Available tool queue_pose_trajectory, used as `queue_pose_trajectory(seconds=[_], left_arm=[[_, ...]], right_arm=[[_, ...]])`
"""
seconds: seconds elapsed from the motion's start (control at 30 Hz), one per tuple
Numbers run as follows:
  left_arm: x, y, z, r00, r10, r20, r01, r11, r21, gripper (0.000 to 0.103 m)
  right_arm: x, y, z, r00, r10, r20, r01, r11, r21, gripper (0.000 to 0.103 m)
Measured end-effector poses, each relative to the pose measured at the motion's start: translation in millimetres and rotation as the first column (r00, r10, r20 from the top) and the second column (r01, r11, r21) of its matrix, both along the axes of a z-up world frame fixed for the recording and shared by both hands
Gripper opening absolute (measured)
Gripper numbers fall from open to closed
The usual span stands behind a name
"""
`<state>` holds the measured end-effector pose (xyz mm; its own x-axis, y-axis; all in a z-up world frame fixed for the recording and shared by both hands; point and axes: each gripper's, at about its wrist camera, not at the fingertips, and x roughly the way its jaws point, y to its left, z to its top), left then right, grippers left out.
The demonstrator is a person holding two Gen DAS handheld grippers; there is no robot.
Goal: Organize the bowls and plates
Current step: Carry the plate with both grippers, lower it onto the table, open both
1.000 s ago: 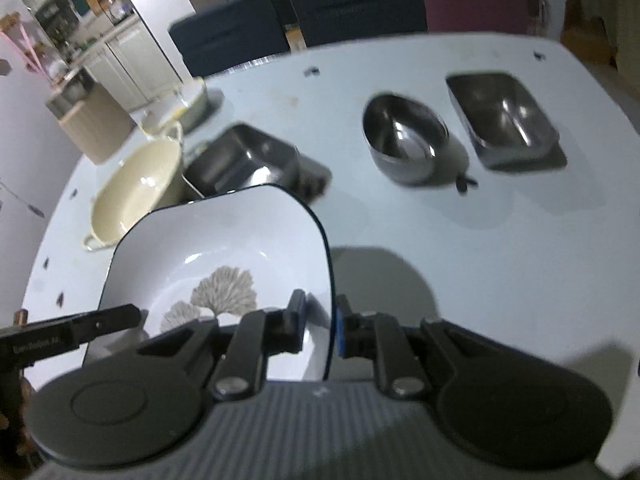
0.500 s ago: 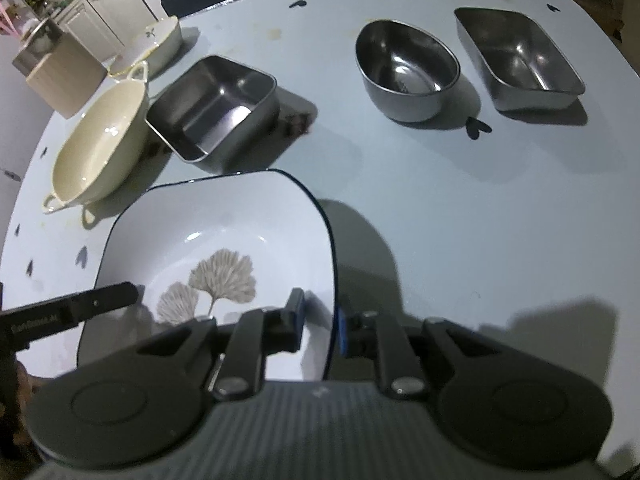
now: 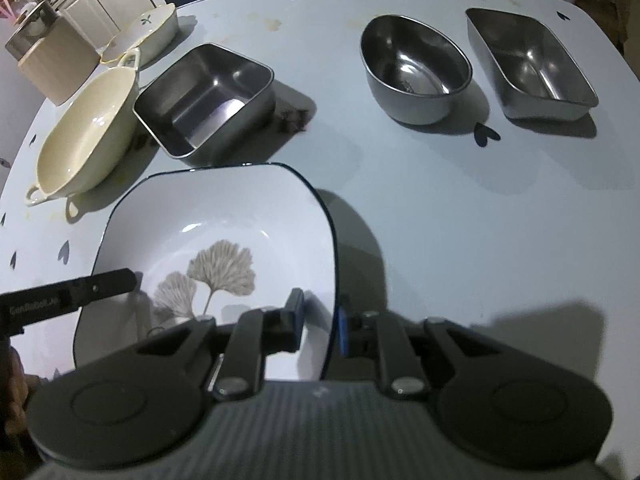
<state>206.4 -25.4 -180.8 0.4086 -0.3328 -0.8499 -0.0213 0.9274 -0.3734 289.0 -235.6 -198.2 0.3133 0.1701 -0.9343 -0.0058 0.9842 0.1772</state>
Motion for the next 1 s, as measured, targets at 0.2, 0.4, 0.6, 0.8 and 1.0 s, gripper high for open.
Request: queue_pose_trajectory(seconds=[0.2, 0.4, 0.6, 0.8, 1.0], left_arm=[[0.6, 1.7, -3.6, 1.000, 0.008, -0.016, -0.008, 1.000, -0.010, 0.017], [-0.8, 1.3, -3.3, 1.000, 0.001, -0.018, -0.001, 1.000, -0.008, 0.017], [-3.2, 0.8, -3.1, 1.000, -0.014, -0.026, 0.014, 1.000, -0.006, 0.015], [-5.7, 3.5, 1.4, 1.000, -0.019, -0.012, 0.019, 1.000, -0.004, 0.014], [-6.2, 3.5, 4.1, 1.000, -0.027, -0.003, 0.027, 1.000, 0.007, 0.013]], right_arm=[[-0.5, 1.2, 0.7, 1.000, 0.017, 0.005, -0.017, 1.000, -0.018, 0.020], [-2.4, 3.9, 2.6, 1.000, 0.027, 0.008, -0.027, 0.999, -0.033, 0.018], [-3.8, 9.3, 5.0, 0.997, 0.067, 0.037, -0.063, 0.993, -0.101, 0.015], [-4.7, 6.8, 7.2, 0.997, 0.076, 0.032, -0.072, 0.992, -0.103, 0.014], [-7.0, 9.5, 9.1, 0.996, 0.080, 0.026, -0.077, 0.991, -0.107, 0.014]])
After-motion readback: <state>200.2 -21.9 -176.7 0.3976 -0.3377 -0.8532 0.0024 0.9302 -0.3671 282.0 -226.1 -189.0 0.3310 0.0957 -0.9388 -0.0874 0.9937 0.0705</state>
